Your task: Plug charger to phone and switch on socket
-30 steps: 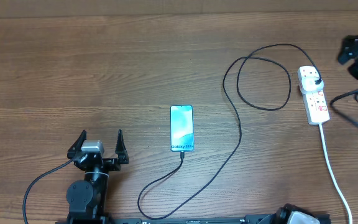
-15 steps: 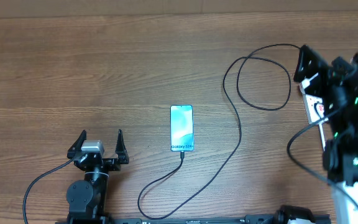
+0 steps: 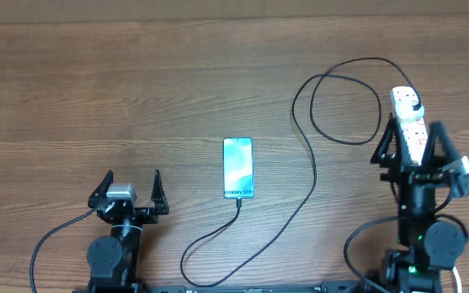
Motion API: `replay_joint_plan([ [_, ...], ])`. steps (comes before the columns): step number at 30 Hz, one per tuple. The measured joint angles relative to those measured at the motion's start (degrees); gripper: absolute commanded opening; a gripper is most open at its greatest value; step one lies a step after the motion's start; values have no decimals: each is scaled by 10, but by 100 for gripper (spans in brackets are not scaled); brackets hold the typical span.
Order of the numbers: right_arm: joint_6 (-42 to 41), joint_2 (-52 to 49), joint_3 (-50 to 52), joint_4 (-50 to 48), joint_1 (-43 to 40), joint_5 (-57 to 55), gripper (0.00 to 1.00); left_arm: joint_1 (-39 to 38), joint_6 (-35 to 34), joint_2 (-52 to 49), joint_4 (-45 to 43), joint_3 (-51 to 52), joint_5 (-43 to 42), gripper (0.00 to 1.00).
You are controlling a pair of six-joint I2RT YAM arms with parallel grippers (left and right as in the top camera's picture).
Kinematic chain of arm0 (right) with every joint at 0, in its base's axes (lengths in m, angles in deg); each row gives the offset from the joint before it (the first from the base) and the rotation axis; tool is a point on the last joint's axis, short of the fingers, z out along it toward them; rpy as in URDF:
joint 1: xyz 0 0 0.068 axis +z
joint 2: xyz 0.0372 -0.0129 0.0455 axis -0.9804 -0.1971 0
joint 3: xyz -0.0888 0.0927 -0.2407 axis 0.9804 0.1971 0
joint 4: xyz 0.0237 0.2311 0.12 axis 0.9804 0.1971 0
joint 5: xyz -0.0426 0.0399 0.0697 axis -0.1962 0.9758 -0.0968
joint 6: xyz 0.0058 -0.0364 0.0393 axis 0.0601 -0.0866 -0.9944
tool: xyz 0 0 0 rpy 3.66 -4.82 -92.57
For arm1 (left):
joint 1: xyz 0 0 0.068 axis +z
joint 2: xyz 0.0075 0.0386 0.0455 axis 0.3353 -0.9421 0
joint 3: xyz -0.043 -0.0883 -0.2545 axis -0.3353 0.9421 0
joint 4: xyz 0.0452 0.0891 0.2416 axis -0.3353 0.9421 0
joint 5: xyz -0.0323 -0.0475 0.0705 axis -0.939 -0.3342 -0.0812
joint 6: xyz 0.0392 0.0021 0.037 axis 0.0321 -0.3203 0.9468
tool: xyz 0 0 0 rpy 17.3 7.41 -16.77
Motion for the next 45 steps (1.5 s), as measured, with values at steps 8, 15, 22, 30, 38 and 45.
replay_joint_plan([
  [8, -1, 99, 52, 28, 4, -30, 100, 0, 0, 0, 0, 0, 0, 99],
  [15, -1, 160, 110, 94, 6, -34, 100, 0, 0, 0, 0, 0, 0, 99],
  [22, -1, 251, 110, 233, 6, -52, 100, 0, 0, 0, 0, 0, 0, 99],
  [30, -1, 268, 110, 314, 6, -59, 100, 0, 0, 0, 0, 0, 0, 99],
  [38, 19, 269, 110, 359, 6, -54, 100, 0, 0, 0, 0, 0, 0, 99],
  [45, 54, 269, 110, 360, 6, -49, 100, 0, 0, 0, 0, 0, 0, 99],
])
